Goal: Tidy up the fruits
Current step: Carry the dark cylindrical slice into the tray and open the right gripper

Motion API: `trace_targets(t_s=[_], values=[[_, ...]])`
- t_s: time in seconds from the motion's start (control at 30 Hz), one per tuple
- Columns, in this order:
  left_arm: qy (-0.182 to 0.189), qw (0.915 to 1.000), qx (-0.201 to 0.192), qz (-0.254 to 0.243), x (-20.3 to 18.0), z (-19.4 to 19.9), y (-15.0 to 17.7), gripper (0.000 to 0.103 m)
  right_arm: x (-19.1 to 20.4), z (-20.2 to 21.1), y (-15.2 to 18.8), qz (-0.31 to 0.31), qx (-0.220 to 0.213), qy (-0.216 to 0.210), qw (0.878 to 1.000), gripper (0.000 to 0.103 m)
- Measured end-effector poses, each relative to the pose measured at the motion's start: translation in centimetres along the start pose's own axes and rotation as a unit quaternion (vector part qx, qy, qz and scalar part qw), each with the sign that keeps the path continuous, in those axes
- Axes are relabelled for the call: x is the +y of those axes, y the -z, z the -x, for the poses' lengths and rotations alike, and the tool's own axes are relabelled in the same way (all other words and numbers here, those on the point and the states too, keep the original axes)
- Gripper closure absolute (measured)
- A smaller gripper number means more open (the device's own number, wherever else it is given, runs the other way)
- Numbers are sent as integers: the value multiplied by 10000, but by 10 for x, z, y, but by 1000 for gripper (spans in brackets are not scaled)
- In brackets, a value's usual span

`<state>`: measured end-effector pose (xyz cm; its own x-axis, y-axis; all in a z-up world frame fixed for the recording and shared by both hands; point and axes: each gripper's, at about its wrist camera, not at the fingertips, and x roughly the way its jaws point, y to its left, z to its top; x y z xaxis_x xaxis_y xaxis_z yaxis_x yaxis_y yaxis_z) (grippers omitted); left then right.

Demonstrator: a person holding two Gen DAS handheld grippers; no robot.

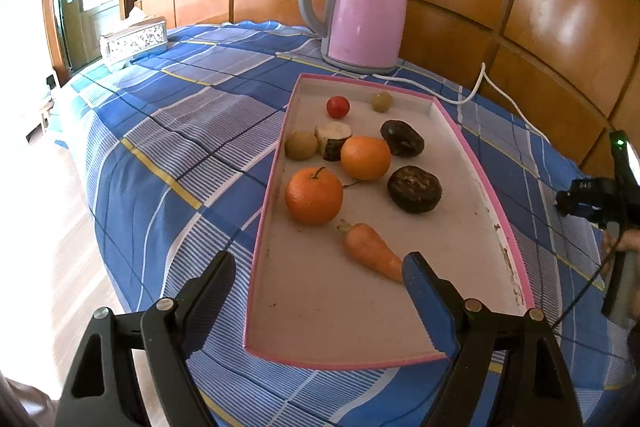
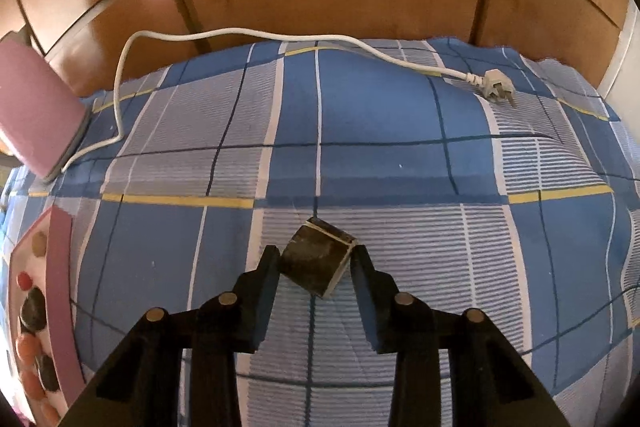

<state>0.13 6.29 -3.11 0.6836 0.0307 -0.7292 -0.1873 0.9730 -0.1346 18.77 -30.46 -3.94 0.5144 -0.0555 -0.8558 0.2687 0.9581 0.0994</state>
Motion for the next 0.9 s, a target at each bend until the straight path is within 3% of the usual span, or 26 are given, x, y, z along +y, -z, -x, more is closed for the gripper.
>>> trace_targets(t_s=[0.67,0.9], values=[[135,9998,-3,-112,-11,9,4,16,-59,41,52,146,-74,36,9999,66],[163,9998,-56,-92,-11,14,3,16,-61,49,66,269,-92,-19,9996,67]])
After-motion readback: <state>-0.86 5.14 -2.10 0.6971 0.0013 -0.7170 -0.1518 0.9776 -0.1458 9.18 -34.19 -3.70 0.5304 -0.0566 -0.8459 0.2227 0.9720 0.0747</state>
